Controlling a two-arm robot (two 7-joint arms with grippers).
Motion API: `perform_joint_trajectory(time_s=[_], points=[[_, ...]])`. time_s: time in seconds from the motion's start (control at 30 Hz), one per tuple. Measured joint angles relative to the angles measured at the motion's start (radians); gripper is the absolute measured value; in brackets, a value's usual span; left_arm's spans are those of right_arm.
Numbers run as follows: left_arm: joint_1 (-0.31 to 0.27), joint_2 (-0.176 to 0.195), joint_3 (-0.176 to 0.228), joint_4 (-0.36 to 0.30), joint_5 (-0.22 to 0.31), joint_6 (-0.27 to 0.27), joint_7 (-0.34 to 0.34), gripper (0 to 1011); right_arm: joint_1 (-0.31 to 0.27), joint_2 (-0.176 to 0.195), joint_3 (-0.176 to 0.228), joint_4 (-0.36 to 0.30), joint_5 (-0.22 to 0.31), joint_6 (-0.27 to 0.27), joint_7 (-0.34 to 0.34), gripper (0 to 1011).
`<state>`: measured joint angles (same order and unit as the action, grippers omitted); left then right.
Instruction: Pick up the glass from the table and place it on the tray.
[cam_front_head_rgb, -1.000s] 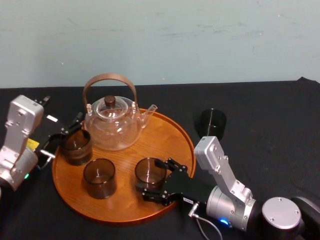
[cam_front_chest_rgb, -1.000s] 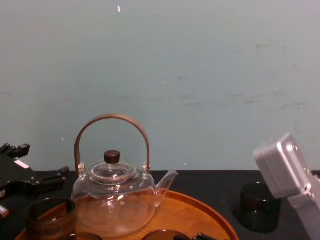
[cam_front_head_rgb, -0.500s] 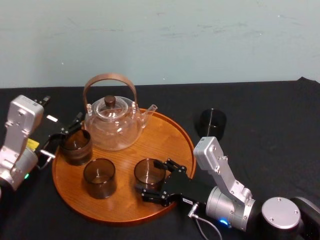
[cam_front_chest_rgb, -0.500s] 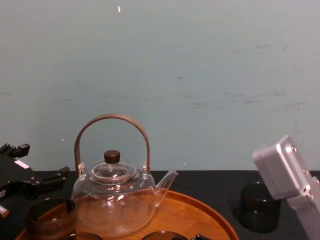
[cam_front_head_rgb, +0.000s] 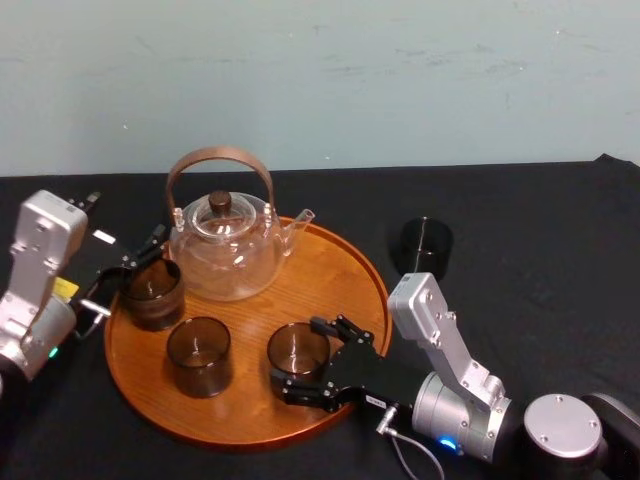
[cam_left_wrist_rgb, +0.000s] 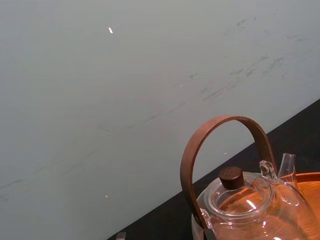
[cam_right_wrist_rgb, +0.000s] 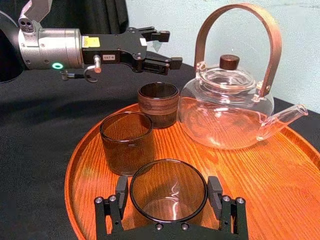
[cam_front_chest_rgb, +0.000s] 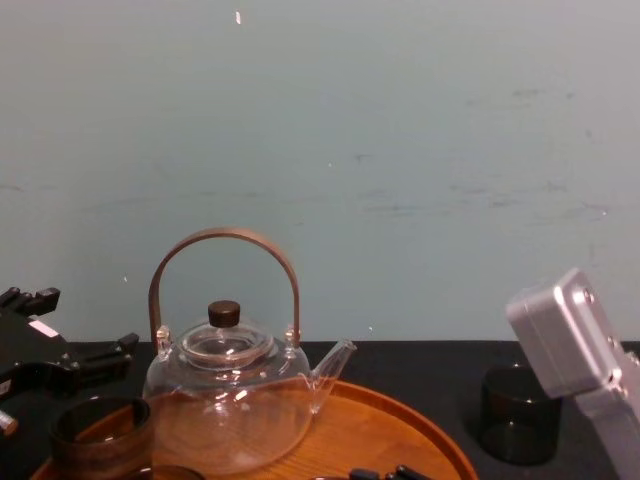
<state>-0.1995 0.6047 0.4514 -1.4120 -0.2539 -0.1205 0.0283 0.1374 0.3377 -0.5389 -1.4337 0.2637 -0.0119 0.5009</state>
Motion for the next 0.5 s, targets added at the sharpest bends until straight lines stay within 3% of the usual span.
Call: perform_joint_trajectory(time_s=[0.27, 0.5], points=[[0.0, 0.0, 0.0, 0.0, 0.0, 0.0, 0.0, 1002, -0.013, 0.005, 0.011, -0.02, 0.002, -0.024, -0.01, 1002], [0.0, 0.0, 0.0, 0.0, 0.0, 0.0, 0.0, 1001, -0.039, 0.027, 0.034, -0.086, 0.015, -0.067, -0.013, 1002]])
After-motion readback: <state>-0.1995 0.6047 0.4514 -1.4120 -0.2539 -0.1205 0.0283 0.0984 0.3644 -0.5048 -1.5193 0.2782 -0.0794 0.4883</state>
